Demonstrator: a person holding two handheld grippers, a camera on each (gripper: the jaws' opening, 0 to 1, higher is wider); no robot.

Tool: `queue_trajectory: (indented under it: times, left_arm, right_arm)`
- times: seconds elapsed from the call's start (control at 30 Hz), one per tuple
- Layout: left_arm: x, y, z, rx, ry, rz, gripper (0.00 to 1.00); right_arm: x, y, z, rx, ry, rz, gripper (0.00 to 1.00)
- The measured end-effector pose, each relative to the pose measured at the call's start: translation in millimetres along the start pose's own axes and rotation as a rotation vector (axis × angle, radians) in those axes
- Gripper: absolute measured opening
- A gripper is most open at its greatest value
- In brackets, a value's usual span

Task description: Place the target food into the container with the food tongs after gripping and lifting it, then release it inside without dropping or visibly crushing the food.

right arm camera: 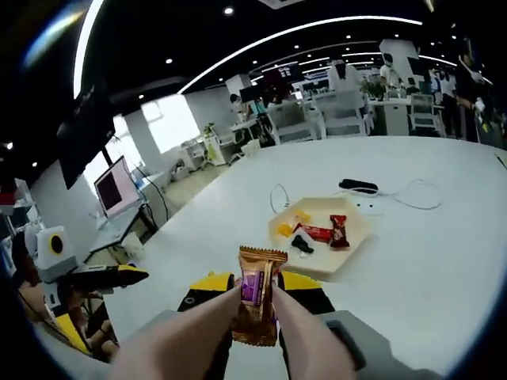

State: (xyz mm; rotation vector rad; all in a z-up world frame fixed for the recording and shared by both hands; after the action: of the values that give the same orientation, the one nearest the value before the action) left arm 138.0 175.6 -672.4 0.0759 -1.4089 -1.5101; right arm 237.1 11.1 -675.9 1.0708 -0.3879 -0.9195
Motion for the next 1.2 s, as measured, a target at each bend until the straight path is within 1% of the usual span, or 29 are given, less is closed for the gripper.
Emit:
queue_trajectory:
  times: [0.17, 0.3, 0.33, 0.4, 0.53, 0.6, 0.67, 0.7, 0.73, 0.77, 0.8, 0.93, 0.97, 1.0, 1.07, 1.1, 1.13, 1.17, 1.2]
  left_arm:
    - [3.8, 0.8, -1, 0.006, -0.013, -0.004, 0.99]
    - [2.6, 1.8, -1, 0.016, -0.009, -0.01, 0.99]
    - [1.0, 0.3, 0, 0.0, 0.005, -0.038, 0.99]
    - [2.0, -1.4, 0, -0.01, -0.005, -0.047, 0.99]
    - [-0.1, 1.6, 4, 0.044, -0.02, -0.054, 0.99]
    - [-0.7, 4.3, 5, 0.063, -0.024, -0.062, 0.99]
    - [-2.3, 7.3, 4, 0.076, -0.022, -0.08, 0.99]
    - [-4.0, 11.6, 3, 0.103, -0.017, -0.106, 0.99]
    - [-1.6, 14.5, 3, 0.124, -0.037, -0.114, 0.99]
    - [-0.2, 15.5, 3, 0.126, -0.049, -0.107, 0.99]
    - [-0.6, 18.0, 2, 0.127, -0.047, -0.107, 0.99]
    - [-0.2, 20.1, 0, 0.11, -0.055, -0.106, 0.99]
    - [1.0, 20.2, 0, 0.112, -0.069, -0.092, 0.99]
    - [5.0, 14.4, -2, 0.078, -0.107, -0.046, 0.99]
    - [6.3, 12.3, -3, 0.073, -0.125, -0.044, 0.99]
    - [6.0, 11.3, -3, 0.08, -0.121, -0.05, 0.99]
    - [6.9, 7.7, -3, 0.068, -0.124, -0.056, 0.99]
    - [7.1, 3.2, -3, 0.038, -0.124, -0.048, 0.99]
    - [5.1, -1.4, -3, 0.004, -0.104, -0.04, 0.99]
  right_arm:
    - [3, 3.8, 4, 0.002, -0.001, 0.026, 0.21]
    - [9, 11.8, 6, 0.003, -0.014, 0.057, 0.21]
    - [12, 13.4, 7, 0.002, -0.02, 0.057, 0.21]
    - [16, 15.9, 8, -0.002, -0.031, 0.054, 0.21]
    - [20, 21.6, 10, -0.002, -0.043, 0.069, 0.21]
    - [22, 25.4, 11, 0.001, -0.044, 0.074, 0.21]
    - [25, 31.8, 11, -0.002, -0.047, 0.101, 0.21]
    - [29, 34.0, 10, -0.002, -0.051, 0.112, 0.21]
    - [33, 36.9, 8, -0.005, -0.054, 0.126, 0.21]
    - [34, 39.5, 10, -0.007, -0.059, 0.137, 0.21]
    - [36, 43.0, 11, -0.006, -0.064, 0.147, 0.21]
    - [41, 52.7, 11, 0.0, -0.064, 0.164, 0.21]
    - [42, 54.1, 11, -0.001, -0.063, 0.168, 0.21]
    - [43, 56.0, 11, -0.002, -0.065, 0.176, 0.21]
    - [46, 58.3, 10, -0.003, -0.065, 0.181, 0.21]
    - [47, 59.9, 9, -0.004, -0.062, 0.183, 0.21]
    - [47, 60.5, 8, -0.005, -0.061, 0.184, 0.21]
    - [48, 61.6, 8, -0.006, -0.061, 0.189, 0.21]
    - [48, 62.8, 7, -0.008, -0.06, 0.194, 0.21]
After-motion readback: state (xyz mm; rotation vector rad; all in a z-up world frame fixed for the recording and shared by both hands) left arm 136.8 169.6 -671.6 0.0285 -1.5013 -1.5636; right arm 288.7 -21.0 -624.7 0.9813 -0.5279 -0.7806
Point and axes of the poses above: the point that each gripper's makers call its tool centre point, and the gripper's own axes: z roughly backward along the fingers, x roughly to its right, y roughly out of its top, the point moved 5 cm from there along z, roughly backward along the fingers, and after that the axes turned 12 degrees about z, right-handed, at the moved point
